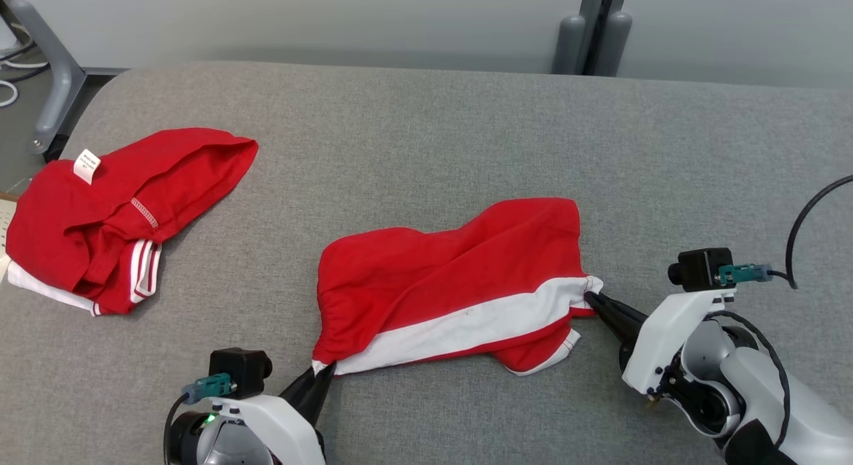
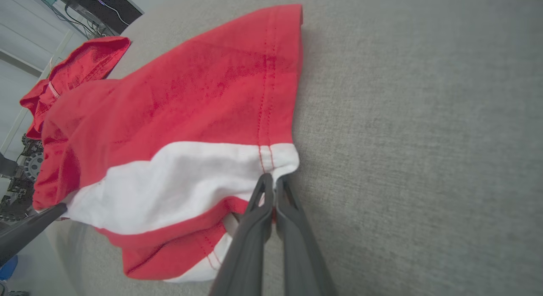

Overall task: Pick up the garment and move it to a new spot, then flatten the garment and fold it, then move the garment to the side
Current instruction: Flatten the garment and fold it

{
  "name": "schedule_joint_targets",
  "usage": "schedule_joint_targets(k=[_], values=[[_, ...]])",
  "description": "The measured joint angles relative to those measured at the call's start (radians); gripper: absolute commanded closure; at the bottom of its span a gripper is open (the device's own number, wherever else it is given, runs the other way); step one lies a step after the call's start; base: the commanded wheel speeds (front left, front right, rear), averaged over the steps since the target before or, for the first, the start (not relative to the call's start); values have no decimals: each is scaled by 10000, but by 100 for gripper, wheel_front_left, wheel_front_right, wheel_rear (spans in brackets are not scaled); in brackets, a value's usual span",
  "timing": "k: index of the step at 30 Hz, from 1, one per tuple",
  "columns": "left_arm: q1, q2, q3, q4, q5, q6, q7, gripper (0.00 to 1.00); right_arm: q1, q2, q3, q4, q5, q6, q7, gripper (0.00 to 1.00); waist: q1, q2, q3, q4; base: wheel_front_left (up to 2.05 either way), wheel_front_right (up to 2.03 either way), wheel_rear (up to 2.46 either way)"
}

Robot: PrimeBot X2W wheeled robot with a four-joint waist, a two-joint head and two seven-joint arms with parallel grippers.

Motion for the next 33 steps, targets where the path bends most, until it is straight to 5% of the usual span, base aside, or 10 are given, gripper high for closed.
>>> schedule_joint_targets(k=[12, 23, 33], values=[[632, 474, 219, -1195, -184, 138, 107, 100, 521, -301, 328, -539, 330, 0, -1542, 100, 0, 0, -1046, -144, 0, 0, 0], [1750, 988, 619, -3340, -692, 602, 989, 100, 2172, -725, -157, -2326, 755, 0, -2554, 100, 0, 0, -1905, -763, 0, 0, 0], [1736, 1290, 577, -4194, -671, 830, 1630, 100, 2676, -727, -748, -3534, 449, -2, -2207, 100, 0, 0, -1857, -1403, 0, 0, 0]])
